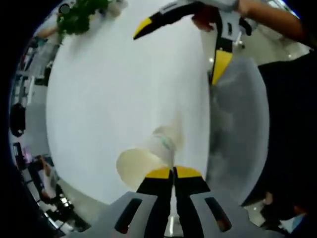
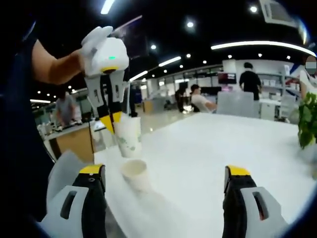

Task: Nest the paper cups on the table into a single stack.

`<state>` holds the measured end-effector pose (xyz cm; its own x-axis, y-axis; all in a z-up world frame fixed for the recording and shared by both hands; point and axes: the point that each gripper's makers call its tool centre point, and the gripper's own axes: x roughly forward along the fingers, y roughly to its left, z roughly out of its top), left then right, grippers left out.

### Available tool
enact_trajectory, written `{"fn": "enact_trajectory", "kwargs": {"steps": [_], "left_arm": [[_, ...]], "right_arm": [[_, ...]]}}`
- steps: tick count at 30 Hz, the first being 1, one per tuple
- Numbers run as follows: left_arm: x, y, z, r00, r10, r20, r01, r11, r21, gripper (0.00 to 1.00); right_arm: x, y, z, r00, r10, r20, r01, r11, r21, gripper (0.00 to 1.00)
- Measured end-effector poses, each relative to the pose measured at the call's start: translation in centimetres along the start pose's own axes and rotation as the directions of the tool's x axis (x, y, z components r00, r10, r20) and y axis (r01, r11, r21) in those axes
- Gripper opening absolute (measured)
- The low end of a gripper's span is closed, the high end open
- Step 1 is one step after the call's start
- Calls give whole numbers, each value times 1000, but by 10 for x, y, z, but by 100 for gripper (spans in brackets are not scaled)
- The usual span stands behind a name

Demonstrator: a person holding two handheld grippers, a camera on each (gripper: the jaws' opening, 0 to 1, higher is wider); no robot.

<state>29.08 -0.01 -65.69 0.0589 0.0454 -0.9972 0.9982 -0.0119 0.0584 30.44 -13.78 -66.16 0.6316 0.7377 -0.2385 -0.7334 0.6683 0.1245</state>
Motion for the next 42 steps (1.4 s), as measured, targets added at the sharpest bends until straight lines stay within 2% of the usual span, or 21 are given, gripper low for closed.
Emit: {"fn": "enact_trajectory", "kwargs": {"steps": [3, 18, 23, 29, 37, 42], "left_arm": [[6, 4, -2, 1000, 18, -20, -18, 1000, 8, 0], [56, -7, 5, 998, -59, -14, 58, 998, -27, 0], [67, -6, 4, 998, -53, -26, 53, 998, -22, 0], [75, -7, 10, 999, -53, -1, 53, 998, -30, 0], [90, -11, 7, 999, -45, -5, 45, 998, -33, 0], [100, -12, 6, 1000, -18, 4, 18, 1000, -3, 0]], "right_arm": [[-1, 0, -2, 1000, -3, 2, 3, 1000, 5, 97], [-3, -3, -9, 1000, -10, -7, 10, 1000, 22, 94], [-2, -4, -9, 1000, -16, -6, 16, 1000, 15, 96], [-1, -5, -12, 1000, -18, -12, 18, 1000, 23, 95], [0, -8, -15, 999, -33, -16, 34, 999, 32, 93], [2, -7, -13, 999, -33, -13, 34, 999, 35, 92]]}}
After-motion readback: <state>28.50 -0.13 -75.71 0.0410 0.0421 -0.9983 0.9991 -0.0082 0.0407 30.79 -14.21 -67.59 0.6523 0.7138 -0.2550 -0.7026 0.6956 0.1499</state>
